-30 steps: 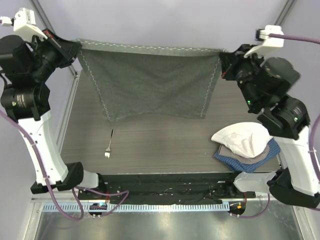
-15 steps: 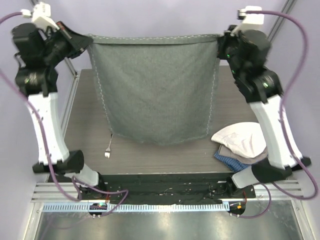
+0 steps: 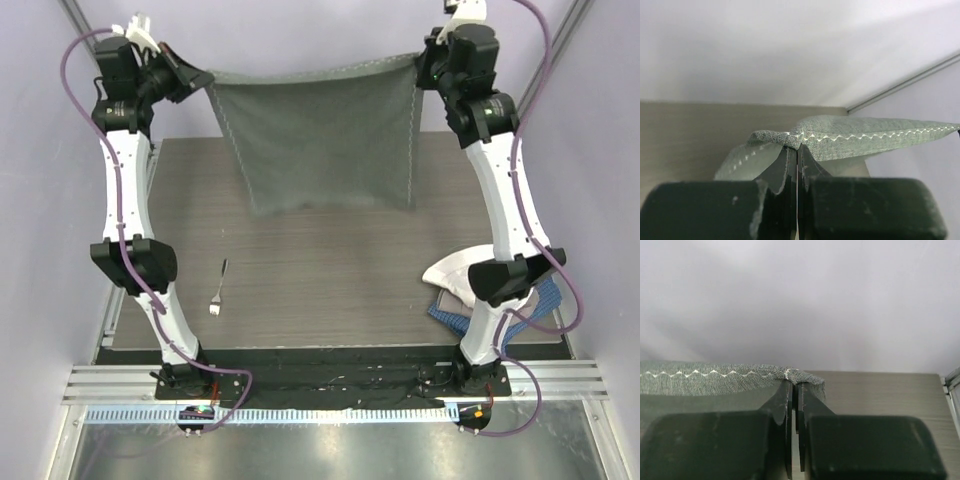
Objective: Fold the napkin, place the utensils inside, and roll it up
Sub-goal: Flatten the napkin out
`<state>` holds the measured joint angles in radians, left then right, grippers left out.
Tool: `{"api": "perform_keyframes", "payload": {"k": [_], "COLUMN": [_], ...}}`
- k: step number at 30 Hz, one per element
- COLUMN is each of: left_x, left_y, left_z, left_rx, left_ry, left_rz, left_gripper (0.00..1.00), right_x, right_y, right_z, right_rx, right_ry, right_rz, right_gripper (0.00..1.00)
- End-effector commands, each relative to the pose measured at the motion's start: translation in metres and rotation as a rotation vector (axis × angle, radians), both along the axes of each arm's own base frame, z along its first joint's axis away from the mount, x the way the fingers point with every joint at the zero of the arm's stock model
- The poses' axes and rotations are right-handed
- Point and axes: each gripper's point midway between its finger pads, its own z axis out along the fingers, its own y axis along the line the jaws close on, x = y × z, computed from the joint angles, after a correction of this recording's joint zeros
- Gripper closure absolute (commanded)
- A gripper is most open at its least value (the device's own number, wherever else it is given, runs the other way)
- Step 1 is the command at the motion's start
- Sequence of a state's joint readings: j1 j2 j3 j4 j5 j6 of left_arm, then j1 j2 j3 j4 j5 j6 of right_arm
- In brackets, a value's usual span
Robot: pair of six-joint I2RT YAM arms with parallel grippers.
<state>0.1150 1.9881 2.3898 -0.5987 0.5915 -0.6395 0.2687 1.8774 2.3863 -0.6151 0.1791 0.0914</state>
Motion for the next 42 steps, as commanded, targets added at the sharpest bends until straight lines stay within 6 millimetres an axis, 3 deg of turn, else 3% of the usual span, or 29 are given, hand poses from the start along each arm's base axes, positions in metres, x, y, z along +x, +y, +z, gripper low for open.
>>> {"api": "perform_keyframes", "payload": {"k": [1, 3, 4, 5, 6, 7, 8, 9, 10, 11, 12, 13, 14, 15, 16, 17, 18, 19, 20, 21, 22, 24, 25, 26, 29, 32, 34, 40, 42], "left_x": [-0.050, -0.060, -0.055, -0.065, -0.059, -0.061, -0.064, -0.075, -0.073, -0.077, -0.089, -0.093, -0.100, -0.115, -0.120, -0.131, -0.148, -0.158, -0.167, -0.184, -0.194, -0.223, -0.231, -0.247, -0.266, -0.267, -0.263, -0.219, -0.211], "left_y": [-0.008, -0.009, -0.008, -0.009, -0.008, -0.007, -0.006, -0.007, -0.003, -0.001, -0.001, 0.002, 0.003, 0.003, 0.009, 0.009, 0.008, 0.010, 0.008, 0.006, 0.005, 0.004, 0.005, 0.003, 0.002, 0.006, 0.007, 0.018, 0.021], "left_z": [0.110, 0.111, 0.092, 0.094, 0.065, 0.054, 0.042, 0.036, -0.006, -0.026, -0.061, -0.081, -0.100, -0.132, -0.152, -0.171, -0.204, -0.220, -0.235, -0.266, -0.275, -0.302, -0.309, -0.320, -0.326, -0.313, -0.301, -0.222, -0.212], "left_rx": [0.040, 0.048, 0.054, 0.063, 0.060, 0.076, 0.080, 0.088, 0.086, 0.095, 0.091, 0.092, 0.095, 0.091, 0.097, 0.093, 0.084, 0.081, 0.071, 0.069, 0.073, 0.101, 0.113, 0.123, 0.138, 0.165, 0.174, 0.220, 0.234], "left_ry": [-0.334, -0.339, -0.297, -0.302, -0.233, -0.215, -0.189, -0.178, -0.080, -0.038, 0.041, 0.087, 0.136, 0.211, 0.265, 0.326, 0.410, 0.456, 0.497, 0.572, 0.598, 0.693, 0.718, 0.763, 0.789, 0.752, 0.724, 0.484, 0.456], "left_rz": [-0.044, -0.044, -0.043, -0.041, -0.044, -0.043, -0.040, -0.036, -0.018, -0.007, 0.001, 0.020, 0.030, 0.040, 0.082, 0.092, 0.098, 0.117, 0.117, 0.111, 0.108, 0.088, 0.086, 0.070, 0.056, 0.073, 0.076, 0.121, 0.135], "left_gripper": [1.00, 1.00, 1.00, 1.00, 1.00, 1.00, 1.00, 1.00, 1.00, 1.00, 1.00, 1.00, 1.00, 1.00, 1.00, 1.00, 1.00, 1.00, 1.00, 1.00, 1.00, 1.00, 0.96, 0.80, 0.47, 0.28, 0.24, 0.19, 0.19], "right_x": [-0.058, -0.071, -0.074, -0.083, -0.086, -0.091, -0.096, -0.101, -0.104, -0.105, -0.118, -0.123, -0.132, -0.141, -0.148, -0.163, -0.173, -0.189, -0.197, -0.206, -0.217, -0.232, -0.236, -0.242, -0.248, -0.252, -0.255, -0.253, -0.244], "right_y": [-0.019, -0.023, -0.025, -0.029, -0.029, -0.031, -0.032, -0.031, -0.030, -0.026, -0.026, -0.024, -0.025, -0.022, -0.021, -0.020, -0.016, -0.017, -0.016, -0.014, -0.015, -0.012, -0.013, -0.013, -0.012, -0.013, -0.015, -0.008, -0.001], "right_z": [0.092, 0.078, 0.074, 0.057, 0.046, 0.038, 0.006, -0.009, -0.026, -0.077, -0.088, -0.110, -0.160, -0.175, -0.198, -0.244, -0.260, -0.296, -0.311, -0.323, -0.338, -0.350, -0.355, -0.357, -0.359, -0.361, -0.365, -0.362, -0.357], "right_rx": [0.027, 0.024, 0.026, 0.020, 0.019, 0.022, 0.030, 0.040, 0.048, 0.047, 0.088, 0.105, 0.103, 0.151, 0.168, 0.167, 0.216, 0.217, 0.228, 0.230, 0.234, 0.226, 0.219, 0.214, 0.213, 0.205, 0.193, 0.155, 0.134], "right_ry": [-0.222, -0.189, -0.186, -0.149, -0.128, -0.117, -0.052, -0.024, 0.009, 0.117, 0.139, 0.183, 0.288, 0.319, 0.367, 0.468, 0.512, 0.597, 0.631, 0.665, 0.708, 0.758, 0.776, 0.796, 0.814, 0.836, 0.850, 0.848, 0.824], "right_rz": [-0.004, -0.008, -0.013, -0.020, -0.023, -0.025, -0.030, -0.024, -0.020, -0.009, -0.006, -0.007, -0.013, -0.014, -0.013, -0.021, -0.016, -0.026, -0.033, -0.034, -0.045, -0.051, -0.055, -0.060, -0.069, -0.075, -0.083, -0.066, -0.055], "right_gripper": [0.99, 0.99, 0.99, 0.99, 0.99, 0.99, 0.99, 0.99, 0.99, 0.99, 0.99, 0.99, 0.99, 0.99, 0.99, 0.99, 0.99, 0.99, 0.99, 0.99, 0.99, 0.99, 0.99, 0.99, 0.99, 0.97, 0.96, 0.95, 0.95]}}
